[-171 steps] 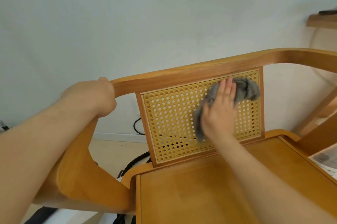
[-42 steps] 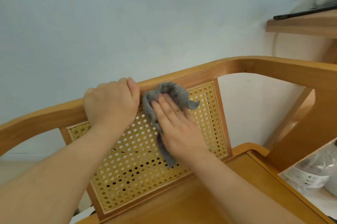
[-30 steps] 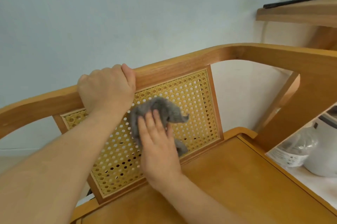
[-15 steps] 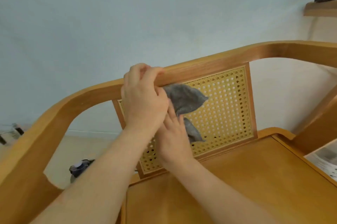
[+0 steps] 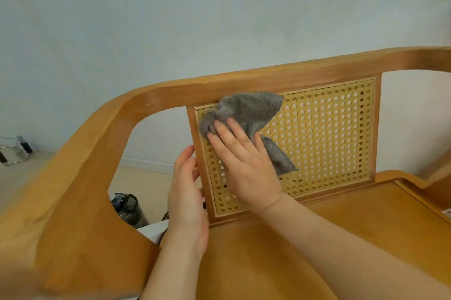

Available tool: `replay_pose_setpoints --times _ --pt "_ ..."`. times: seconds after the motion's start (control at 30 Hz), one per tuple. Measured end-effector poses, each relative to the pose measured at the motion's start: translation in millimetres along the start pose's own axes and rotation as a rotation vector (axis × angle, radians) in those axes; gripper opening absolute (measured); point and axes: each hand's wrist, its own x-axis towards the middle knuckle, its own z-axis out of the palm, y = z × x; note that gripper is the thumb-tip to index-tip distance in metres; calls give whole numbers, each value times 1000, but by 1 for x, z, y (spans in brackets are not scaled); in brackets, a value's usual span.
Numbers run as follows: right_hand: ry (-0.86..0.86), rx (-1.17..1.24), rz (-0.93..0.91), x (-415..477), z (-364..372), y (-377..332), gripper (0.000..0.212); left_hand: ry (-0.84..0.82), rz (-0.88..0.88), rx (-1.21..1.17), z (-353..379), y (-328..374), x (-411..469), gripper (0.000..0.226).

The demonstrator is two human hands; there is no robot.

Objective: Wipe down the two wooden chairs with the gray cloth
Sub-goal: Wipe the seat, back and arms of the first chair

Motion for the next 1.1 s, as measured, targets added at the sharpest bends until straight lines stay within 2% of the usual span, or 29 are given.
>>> replay_pose_setpoints --times 0.07,0.17,0.23,0.27,0.37,0.43,0.53,0.63,0.7,0.77,0.87,1.0,1.03,1.1 --pt "-78 -20 -89 -31 11 0 53 15 17 13 -1 -2 5 27" --pt "-252 -98 -373 -79 8 6 41 4 47 36 4 -1 4 27" --pt "-257 -117 -485 -63 -8 25 35 -1 61 48 4 -3 4 29" --pt "-199 -122 -461 -42 -18 32 34 -3 66 56 4 -4 5 29" --pt "89 -114 -99 29 -46 57 45 4 76 80 0 -10 9 28" --pt "114 -82 -2 36 -40 52 53 11 90 104 0 -14 12 30" --pt "-67 -6 -75 -24 -5 25 54 20 117 118 0 -16 16 32" --pt "-237 45 -290 -79 7 18 35 30 171 166 -2 -23 20 35" --pt "-208 39 -410 -76 1 20 28 65 207 243 -4 -38 17 33" --pt "-53 10 -442 -54 -9 18 24 79 222 358 -5 -63 8 28" --pt "141 17 -361 -19 -18 15 13 111 276 549 -6 -87 2 25" --pt "124 -122 -304 -19 -16 40 21 103 257 564 -6 -84 0 25" --pt "111 -167 -248 -22 -20 57 23 96 252 561 -7 -83 -1 24" --pt "126 -241 3 -30 -34 100 32 88 271 570 -8 -83 -2 22"
